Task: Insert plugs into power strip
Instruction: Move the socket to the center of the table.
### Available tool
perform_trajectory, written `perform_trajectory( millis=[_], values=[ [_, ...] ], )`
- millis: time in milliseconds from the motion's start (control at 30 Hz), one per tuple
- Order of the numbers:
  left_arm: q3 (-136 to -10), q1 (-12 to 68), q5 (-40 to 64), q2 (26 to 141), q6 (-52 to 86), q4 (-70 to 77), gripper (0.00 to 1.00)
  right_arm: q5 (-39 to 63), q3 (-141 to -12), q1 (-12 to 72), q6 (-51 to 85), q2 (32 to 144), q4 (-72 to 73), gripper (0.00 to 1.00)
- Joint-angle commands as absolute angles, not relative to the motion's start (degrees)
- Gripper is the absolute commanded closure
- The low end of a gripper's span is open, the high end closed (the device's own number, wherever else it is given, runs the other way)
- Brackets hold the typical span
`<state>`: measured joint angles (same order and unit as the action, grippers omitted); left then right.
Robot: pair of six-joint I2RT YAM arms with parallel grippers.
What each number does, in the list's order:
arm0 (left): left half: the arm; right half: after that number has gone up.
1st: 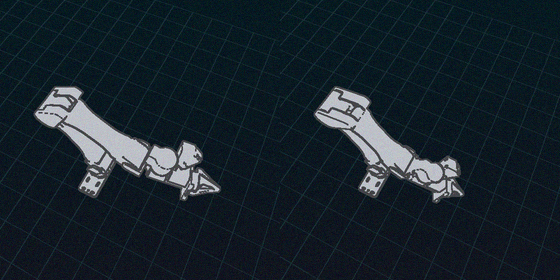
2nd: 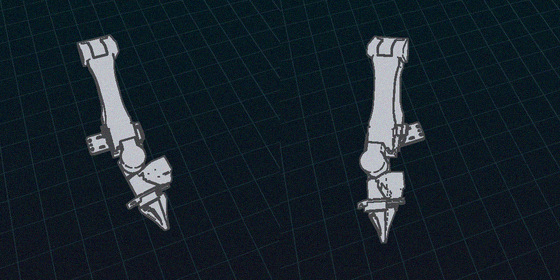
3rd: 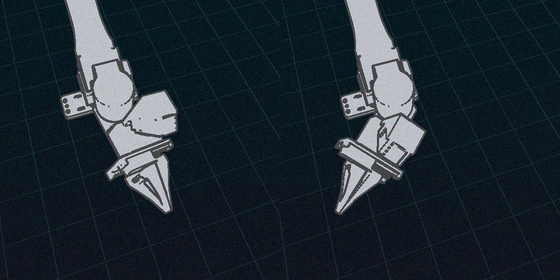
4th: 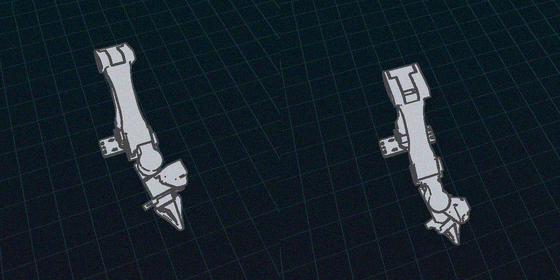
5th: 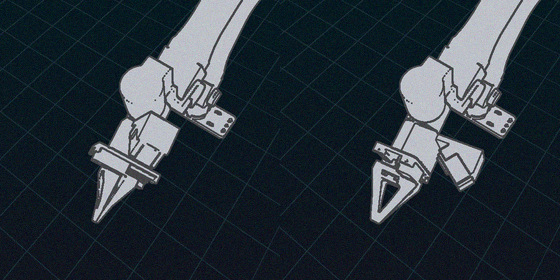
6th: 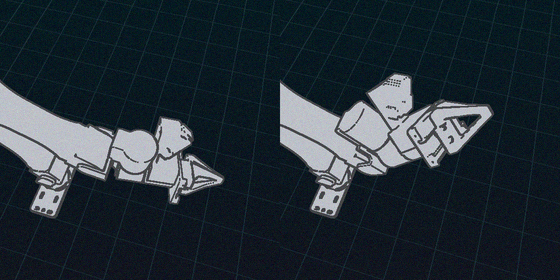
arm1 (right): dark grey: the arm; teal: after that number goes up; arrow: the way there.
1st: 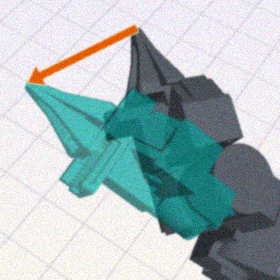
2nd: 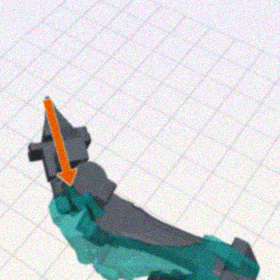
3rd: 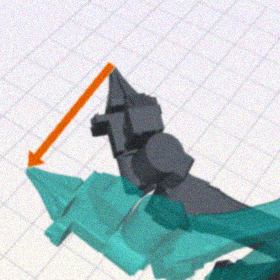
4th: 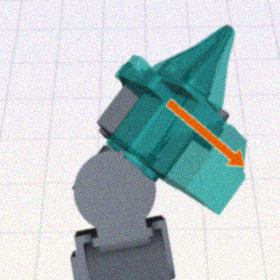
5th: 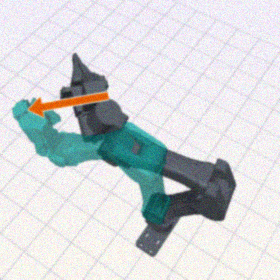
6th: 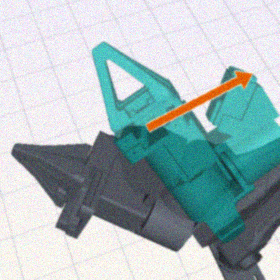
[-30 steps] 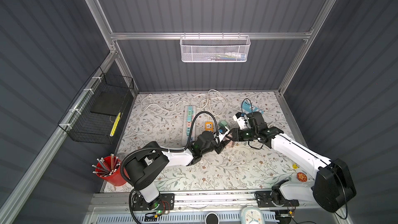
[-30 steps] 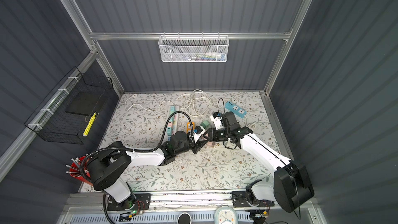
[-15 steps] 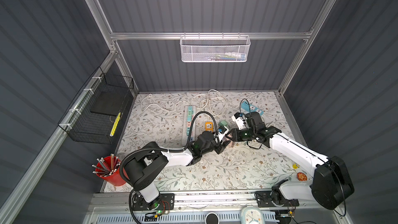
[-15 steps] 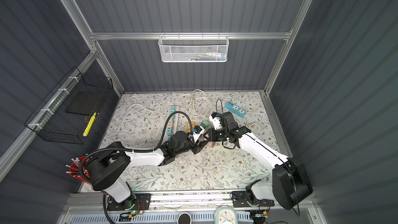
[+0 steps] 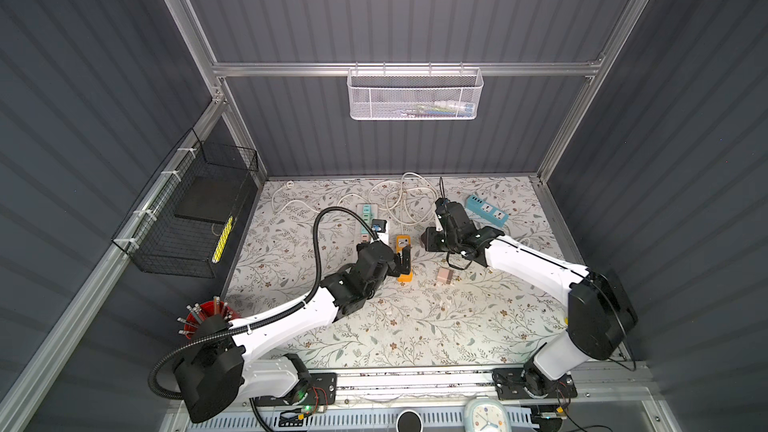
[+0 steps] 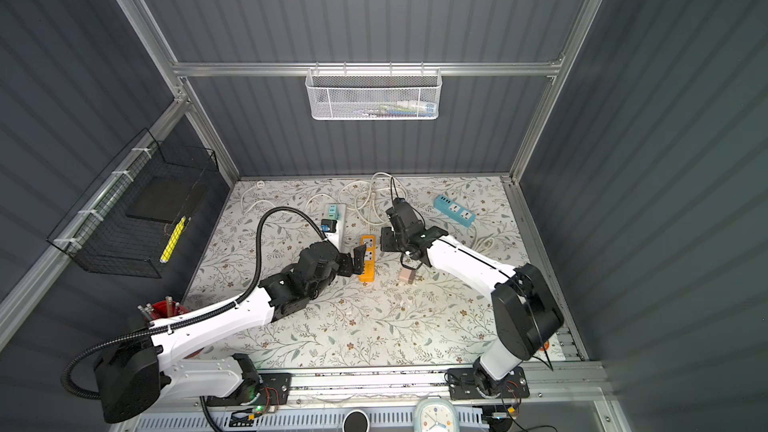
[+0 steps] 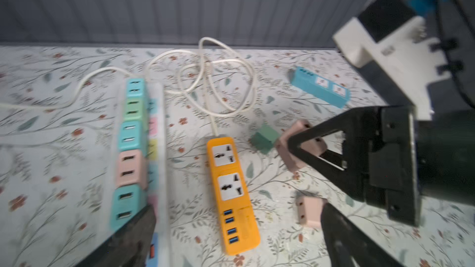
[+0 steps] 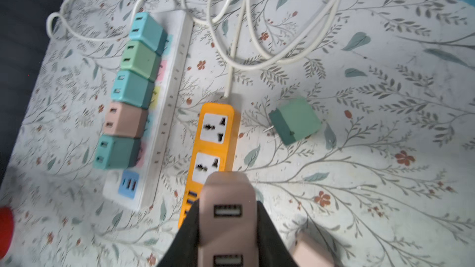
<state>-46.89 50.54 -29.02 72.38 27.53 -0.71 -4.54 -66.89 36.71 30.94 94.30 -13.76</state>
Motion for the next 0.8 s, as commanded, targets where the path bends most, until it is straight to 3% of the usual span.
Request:
perform_trajectory(
  millis=[0,767],
  values=[
    [-49.1,49.0,-35.5,72.0,35.9,-20.2,0.0,-13.7,-71.5,38.2,33.9,99.1,-11.2,0.81],
    [-40.1,48.0,-31.1,61.8,45.6,-21.4,0.0,-21.4,-83.3,42.8,39.6,115.2,-13.7,0.82]
  ],
)
